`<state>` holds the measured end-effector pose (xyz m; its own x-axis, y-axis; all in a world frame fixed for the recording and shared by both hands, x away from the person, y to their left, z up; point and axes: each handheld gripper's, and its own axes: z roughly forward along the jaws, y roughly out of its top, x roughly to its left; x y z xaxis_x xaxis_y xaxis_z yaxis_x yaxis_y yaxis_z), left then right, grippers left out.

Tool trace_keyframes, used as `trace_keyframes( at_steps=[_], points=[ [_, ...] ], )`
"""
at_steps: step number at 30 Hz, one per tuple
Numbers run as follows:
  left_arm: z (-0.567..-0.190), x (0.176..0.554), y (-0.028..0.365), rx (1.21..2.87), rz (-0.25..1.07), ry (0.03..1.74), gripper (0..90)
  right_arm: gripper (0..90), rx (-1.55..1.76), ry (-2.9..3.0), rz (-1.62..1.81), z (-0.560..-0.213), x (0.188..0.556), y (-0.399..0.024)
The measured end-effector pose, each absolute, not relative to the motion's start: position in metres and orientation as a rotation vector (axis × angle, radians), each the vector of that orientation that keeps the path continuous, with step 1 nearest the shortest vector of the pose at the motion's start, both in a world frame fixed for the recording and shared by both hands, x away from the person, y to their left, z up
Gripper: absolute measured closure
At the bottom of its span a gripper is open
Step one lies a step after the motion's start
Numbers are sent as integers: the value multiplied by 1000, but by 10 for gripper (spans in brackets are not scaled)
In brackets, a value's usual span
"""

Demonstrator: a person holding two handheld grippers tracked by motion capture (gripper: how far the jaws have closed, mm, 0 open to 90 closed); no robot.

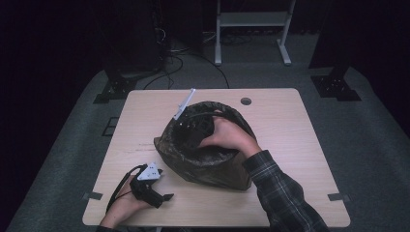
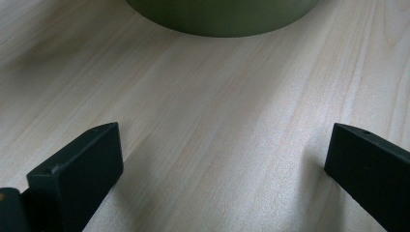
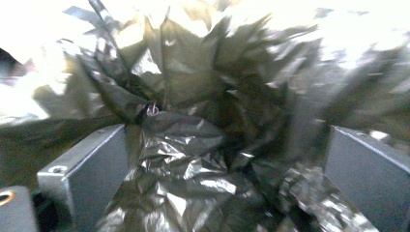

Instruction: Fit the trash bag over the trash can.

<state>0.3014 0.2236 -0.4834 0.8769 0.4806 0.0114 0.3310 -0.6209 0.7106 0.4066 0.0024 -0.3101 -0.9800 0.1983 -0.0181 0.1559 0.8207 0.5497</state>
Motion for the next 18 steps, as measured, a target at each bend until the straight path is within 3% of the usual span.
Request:
trace_keyframes(
  at_steps=[18],
  points=[
    [-484, 302, 223, 2291, 257, 581, 0, 17, 357, 2773, 1086, -268, 389, -75]
  ],
)
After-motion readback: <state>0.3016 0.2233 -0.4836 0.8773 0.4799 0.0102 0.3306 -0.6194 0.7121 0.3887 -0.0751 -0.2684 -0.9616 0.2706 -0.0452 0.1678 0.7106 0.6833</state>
